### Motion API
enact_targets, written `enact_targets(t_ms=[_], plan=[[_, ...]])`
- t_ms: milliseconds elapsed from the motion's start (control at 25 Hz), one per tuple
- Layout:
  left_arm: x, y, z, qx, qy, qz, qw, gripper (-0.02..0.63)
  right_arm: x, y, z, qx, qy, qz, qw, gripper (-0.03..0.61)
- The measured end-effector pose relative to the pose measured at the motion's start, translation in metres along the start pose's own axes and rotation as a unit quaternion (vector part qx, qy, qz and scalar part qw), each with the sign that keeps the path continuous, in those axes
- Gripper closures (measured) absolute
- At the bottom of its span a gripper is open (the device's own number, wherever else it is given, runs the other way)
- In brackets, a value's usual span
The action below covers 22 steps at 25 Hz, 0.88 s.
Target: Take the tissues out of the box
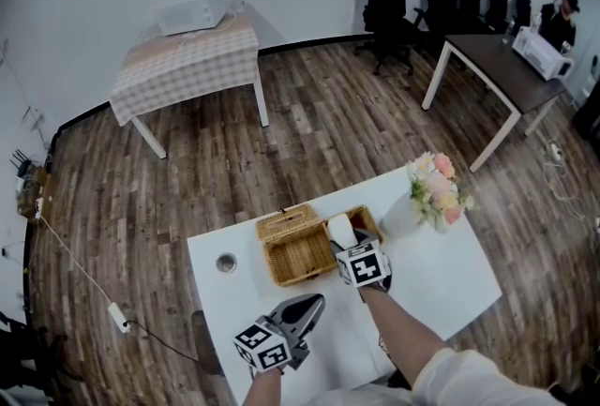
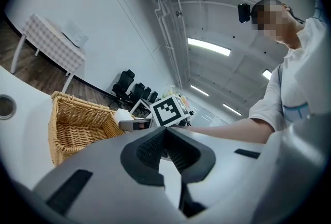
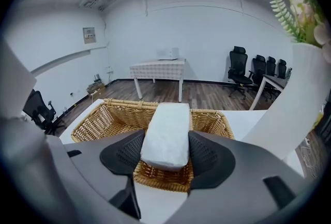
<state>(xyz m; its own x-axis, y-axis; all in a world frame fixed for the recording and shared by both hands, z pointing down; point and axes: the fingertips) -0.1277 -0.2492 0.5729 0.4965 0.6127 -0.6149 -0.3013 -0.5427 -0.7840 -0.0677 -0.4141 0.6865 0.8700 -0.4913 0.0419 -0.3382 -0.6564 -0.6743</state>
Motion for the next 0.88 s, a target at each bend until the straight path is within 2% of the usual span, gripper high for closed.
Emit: enact_targets(t_ms=[560, 880], plan=[[0.001, 0.007, 0.009, 0.005, 0.008, -0.004, 0.9999, 0.614, 0.004, 0.001, -0.001, -0.026, -0.002, -0.014, 1.0, 0.324], [0.005, 0.01, 0.012, 0.01, 0.009, -0.008, 0.9999, 0.614, 0.005, 0.009, 0.008, -0.022, 0.002, -0.011, 1.0, 0.325]])
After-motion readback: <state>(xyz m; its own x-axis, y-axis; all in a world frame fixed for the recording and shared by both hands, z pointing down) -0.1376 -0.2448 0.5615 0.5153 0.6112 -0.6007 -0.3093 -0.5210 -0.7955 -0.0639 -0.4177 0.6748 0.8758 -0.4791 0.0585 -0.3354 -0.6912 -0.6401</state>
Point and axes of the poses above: the fingertips, and each gripper's own axes: z backward along the fingers, x to its right, y out of its top, and after that the axes turned 3 degrees about -x, right-handed
